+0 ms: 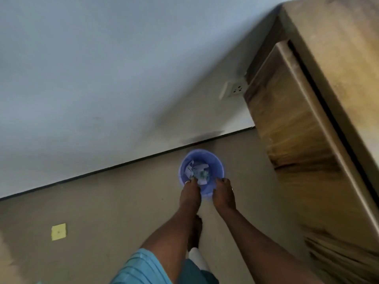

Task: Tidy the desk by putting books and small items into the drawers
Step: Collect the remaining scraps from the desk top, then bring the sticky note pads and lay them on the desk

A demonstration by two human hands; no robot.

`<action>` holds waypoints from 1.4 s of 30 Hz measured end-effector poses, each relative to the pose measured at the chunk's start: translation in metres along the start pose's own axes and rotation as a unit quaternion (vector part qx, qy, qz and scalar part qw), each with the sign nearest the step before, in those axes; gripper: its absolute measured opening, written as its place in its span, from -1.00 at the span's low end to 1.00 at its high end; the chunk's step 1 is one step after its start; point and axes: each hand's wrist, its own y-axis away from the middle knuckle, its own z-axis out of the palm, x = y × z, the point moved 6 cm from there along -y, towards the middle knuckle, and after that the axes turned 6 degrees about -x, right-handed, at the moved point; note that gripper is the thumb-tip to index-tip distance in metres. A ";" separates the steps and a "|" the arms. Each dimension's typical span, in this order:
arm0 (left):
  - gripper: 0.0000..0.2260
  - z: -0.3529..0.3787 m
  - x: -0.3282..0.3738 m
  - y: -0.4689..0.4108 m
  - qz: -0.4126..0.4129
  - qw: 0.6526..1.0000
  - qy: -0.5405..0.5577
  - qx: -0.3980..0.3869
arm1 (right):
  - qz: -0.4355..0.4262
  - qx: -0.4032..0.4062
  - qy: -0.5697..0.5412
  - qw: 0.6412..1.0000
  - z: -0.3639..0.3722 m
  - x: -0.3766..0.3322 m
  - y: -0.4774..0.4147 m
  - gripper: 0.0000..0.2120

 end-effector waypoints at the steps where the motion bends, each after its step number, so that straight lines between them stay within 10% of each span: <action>1: -0.65 0.002 -0.004 0.008 -0.005 1.000 0.008 -0.008 | -0.002 -0.006 0.028 1.000 0.005 0.001 0.003 -0.66; 15: -0.72 -0.075 -0.141 0.116 -0.163 0.972 0.119 0.119 | -0.165 -0.117 0.263 0.944 0.131 -0.128 0.084 -0.64; 32: -0.77 -0.098 -0.569 0.285 -0.402 0.788 0.389 0.258 | -0.331 -0.241 0.404 0.818 0.503 -0.312 0.209 -0.67; 42: -0.70 -0.016 -0.805 0.231 -0.481 0.684 0.459 0.301 | -0.358 -0.240 0.513 0.742 0.706 -0.328 0.107 -0.66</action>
